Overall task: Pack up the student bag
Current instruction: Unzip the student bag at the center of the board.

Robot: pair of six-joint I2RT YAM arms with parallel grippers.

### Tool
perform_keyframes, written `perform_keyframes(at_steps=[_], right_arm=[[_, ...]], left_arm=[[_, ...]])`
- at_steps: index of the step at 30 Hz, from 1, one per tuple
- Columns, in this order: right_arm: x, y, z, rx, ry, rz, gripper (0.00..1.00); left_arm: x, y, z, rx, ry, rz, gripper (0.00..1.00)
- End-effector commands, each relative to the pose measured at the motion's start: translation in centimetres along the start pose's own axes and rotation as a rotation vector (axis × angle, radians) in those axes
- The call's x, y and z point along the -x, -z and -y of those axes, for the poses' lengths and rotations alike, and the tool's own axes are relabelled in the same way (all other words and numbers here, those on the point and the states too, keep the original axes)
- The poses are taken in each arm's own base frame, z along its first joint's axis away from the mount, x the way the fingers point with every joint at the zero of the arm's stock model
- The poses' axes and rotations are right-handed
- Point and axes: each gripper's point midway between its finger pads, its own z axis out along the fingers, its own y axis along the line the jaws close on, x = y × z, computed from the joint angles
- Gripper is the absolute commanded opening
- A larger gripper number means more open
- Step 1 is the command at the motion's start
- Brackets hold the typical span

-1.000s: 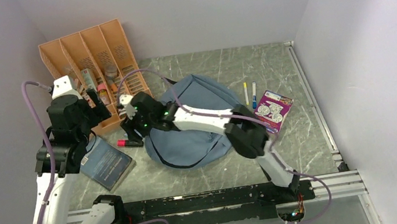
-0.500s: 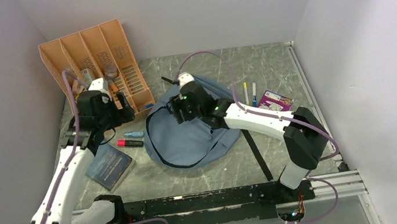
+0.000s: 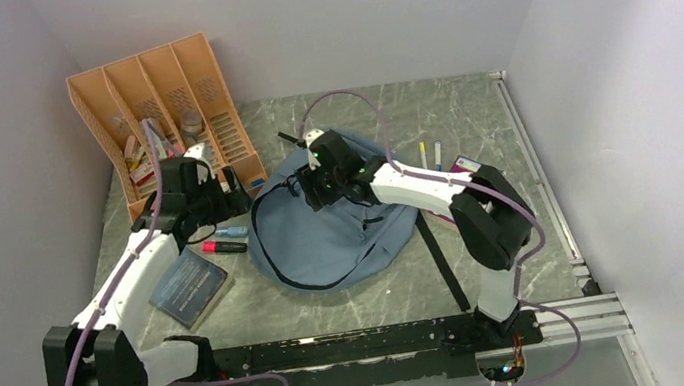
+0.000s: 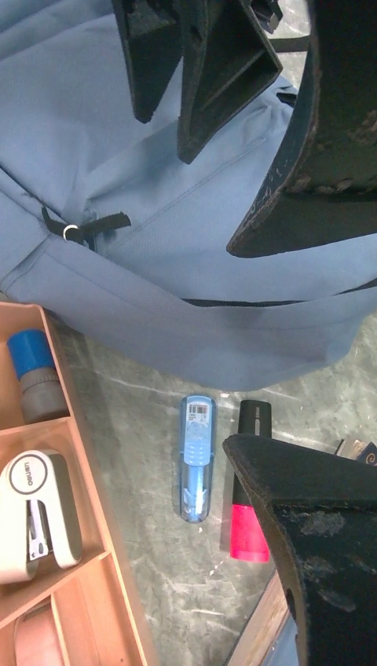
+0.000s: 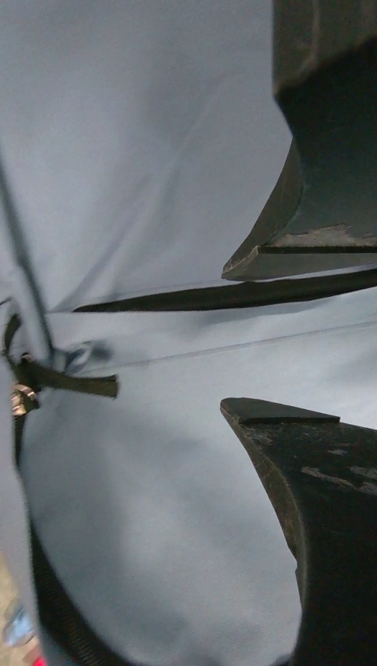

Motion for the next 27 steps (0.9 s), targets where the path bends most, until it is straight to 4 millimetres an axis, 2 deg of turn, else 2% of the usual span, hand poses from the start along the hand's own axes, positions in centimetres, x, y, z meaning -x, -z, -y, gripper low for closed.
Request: perform_keyframes(at_steps=[1,5,9,17,22,27], right_arm=[[2.7,-1.8,-1.7,0.086,0.014,0.051,0.60],[3.8,-3.3,-3.1,0.148,-0.013,0.071,0.54],[4.0,-4.3,-3.5,0.160,-0.055,0.053,0.48],[2.3,-6.2,-4.1,0.192,-0.121,-0.026,0.45],[3.5,-5.4,-3.5,0.153,-0.119,0.020,0.46],[6.6,-2.2,-1.8,0.049,-0.084,0.131,0.53]], left_arm=[[0.6,-1.1,0.9,-0.034,-0.016,0.007,0.86],[-0.4,-1.9,1.0,-0.053,-0.013,-0.019,0.84],[-1.3,-2.6,1.4,-0.085,-0.021,-0.049,0.81],[-1.3,-2.6,1.9,-0.117,-0.024,-0.046,0.80],[-1.2,-2.5,1.7,-0.104,-0.033,-0.046,0.80],[-1.1,-2.3,1.6,-0.097,-0.034,-0.041,0.80]])
